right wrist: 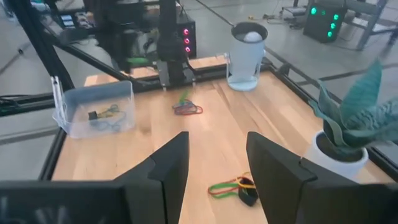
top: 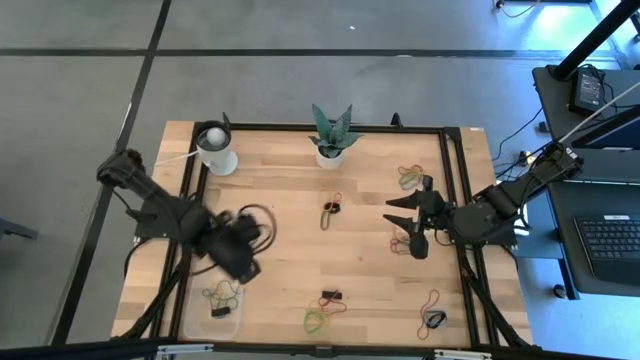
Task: Pick and place rubber bands into bin
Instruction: Put the green rubber band into the transparent bin, then put the yellow rubber band into the transparent bin
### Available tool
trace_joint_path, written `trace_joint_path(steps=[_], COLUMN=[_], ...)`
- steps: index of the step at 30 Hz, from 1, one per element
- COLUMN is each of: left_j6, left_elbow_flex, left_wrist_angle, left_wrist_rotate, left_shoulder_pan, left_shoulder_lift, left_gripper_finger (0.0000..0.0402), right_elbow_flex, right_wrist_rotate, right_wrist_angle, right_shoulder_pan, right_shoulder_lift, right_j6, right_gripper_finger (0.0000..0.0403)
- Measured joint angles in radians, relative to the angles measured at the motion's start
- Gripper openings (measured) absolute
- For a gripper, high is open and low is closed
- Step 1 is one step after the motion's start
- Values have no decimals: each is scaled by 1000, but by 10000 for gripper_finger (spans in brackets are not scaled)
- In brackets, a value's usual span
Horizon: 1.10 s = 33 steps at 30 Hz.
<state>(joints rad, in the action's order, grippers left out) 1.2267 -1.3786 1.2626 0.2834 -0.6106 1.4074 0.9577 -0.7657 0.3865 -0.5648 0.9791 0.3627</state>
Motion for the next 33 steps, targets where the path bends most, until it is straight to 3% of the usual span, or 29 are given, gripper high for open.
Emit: trace_joint_path(steps=[5,12,21,33], left_j6=[411,950,951,877], left_elbow_flex=[68,225,441,568], left_wrist_angle=[-24,-204,-488,-530], left_wrist_rotate=[-74,-176,-225,-259], left_shoulder_pan=[-178,-376,-386,-386], left_shoulder_lift=[4,4,4,4], left_gripper_finger=[1,2,13,104], right_elbow_flex=[0,0,0,0], right_wrist_rotate=[-2,-3,-12,-12], right_wrist_angle=[47,69,68,68], right_shoulder_pan=[0,0,47,114], right_shoulder_lift=[0,0,0,0], right_j6=[32,53,90,181], right_gripper_finger=[165,165,165,165])
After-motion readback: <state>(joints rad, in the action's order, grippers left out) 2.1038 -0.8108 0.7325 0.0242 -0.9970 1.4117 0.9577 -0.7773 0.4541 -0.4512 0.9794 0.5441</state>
